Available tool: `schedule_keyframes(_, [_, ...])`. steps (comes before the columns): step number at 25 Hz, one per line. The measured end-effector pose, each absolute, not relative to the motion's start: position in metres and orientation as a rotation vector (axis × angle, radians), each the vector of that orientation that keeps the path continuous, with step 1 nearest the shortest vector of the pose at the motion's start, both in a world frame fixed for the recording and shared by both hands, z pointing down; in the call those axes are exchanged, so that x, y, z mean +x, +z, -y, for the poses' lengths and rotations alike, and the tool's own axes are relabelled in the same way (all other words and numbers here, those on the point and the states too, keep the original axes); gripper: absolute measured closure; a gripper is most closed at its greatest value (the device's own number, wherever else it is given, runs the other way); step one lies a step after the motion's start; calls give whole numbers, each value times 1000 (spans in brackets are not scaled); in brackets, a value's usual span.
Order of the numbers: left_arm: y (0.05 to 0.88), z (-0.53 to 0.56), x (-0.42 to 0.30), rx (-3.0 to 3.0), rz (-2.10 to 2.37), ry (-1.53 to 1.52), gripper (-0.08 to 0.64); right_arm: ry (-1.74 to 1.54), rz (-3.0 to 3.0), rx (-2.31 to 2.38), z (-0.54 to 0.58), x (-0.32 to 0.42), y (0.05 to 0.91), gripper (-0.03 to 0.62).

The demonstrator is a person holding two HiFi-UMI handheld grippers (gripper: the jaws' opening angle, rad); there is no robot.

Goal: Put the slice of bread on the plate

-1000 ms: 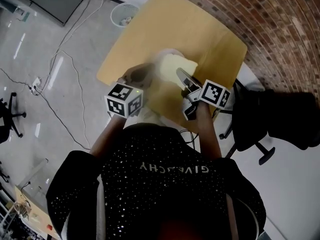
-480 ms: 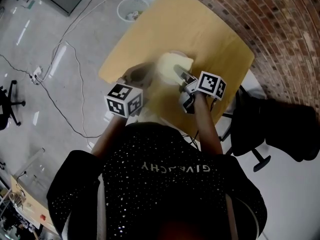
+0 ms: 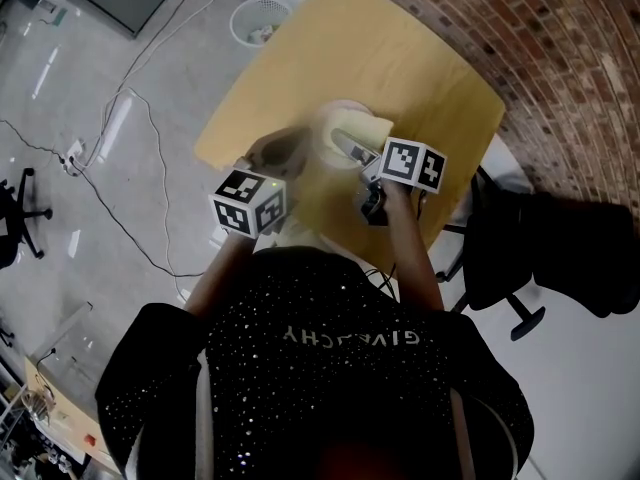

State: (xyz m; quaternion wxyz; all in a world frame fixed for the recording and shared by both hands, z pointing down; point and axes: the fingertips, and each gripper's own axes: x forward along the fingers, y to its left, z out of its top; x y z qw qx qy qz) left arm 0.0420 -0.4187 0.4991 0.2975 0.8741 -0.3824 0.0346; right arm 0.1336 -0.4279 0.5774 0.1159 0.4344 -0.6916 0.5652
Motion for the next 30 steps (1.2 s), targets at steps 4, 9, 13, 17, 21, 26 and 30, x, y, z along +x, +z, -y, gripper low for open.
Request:
schedule_keyframes(4, [497,413,41,2322,1022,79,549,1354,1926,1296,420,141,589,132])
schedule_keyframes(9, [495,404,38,2323,1027,65,549,1060,1819,1357,413,158,599,126])
schedule_keyframes(13, [492,396,30,2323,1040,58,549,1005,1798,1420,405,172,598,126])
schedule_keyframes(17, [488,388,21,2331,1054,55,549,1000,1791,1535,394,196,583,126])
schedule_keyframes(21, [480,381,16,2369,1079,75,549,1006,2042,1706,386,213,528,129])
schedule_keyframes(26, [469,369,23,2413,1096,101,549,980,2449,1684,364,195,454,479])
schedule_keyframes(30, [456,354,38,2469,1059,91,549,955,2552,1663,342,180,434,580])
